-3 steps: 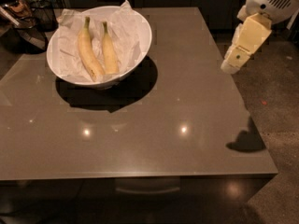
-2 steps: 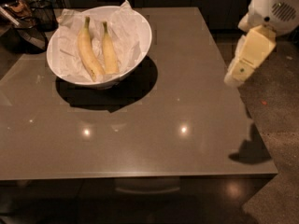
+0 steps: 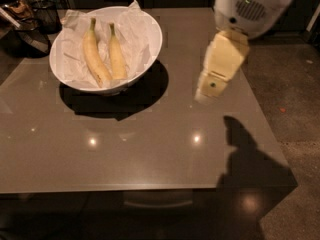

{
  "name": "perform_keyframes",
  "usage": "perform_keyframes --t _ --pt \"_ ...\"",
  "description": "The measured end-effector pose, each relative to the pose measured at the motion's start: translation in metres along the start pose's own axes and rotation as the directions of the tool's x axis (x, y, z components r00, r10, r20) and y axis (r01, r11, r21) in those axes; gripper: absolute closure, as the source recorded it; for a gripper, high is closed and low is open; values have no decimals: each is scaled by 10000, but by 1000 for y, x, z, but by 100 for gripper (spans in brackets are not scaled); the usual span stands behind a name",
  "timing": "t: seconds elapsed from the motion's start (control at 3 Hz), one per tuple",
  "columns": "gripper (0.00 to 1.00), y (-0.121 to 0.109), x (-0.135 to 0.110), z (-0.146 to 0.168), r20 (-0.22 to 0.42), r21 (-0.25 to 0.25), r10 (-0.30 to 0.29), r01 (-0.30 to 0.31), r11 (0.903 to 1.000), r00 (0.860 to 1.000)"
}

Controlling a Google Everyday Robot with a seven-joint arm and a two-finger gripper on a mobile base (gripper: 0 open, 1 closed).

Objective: Pick banana from white bowl

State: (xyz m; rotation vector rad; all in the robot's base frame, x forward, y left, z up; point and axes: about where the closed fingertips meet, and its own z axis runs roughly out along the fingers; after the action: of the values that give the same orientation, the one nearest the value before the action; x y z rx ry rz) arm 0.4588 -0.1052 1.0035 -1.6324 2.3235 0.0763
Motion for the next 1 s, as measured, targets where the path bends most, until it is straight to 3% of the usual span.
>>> perform_keyframes --t 0.33,0.67,1.0 --pt "0 -1 -8 -2 190 184 -8 5 9998 9998" --pt "0 -6 -37 2 835 -331 43 -15 9995 9965" --pt "0 -19 -78 14 895 -864 9 69 9962 9960"
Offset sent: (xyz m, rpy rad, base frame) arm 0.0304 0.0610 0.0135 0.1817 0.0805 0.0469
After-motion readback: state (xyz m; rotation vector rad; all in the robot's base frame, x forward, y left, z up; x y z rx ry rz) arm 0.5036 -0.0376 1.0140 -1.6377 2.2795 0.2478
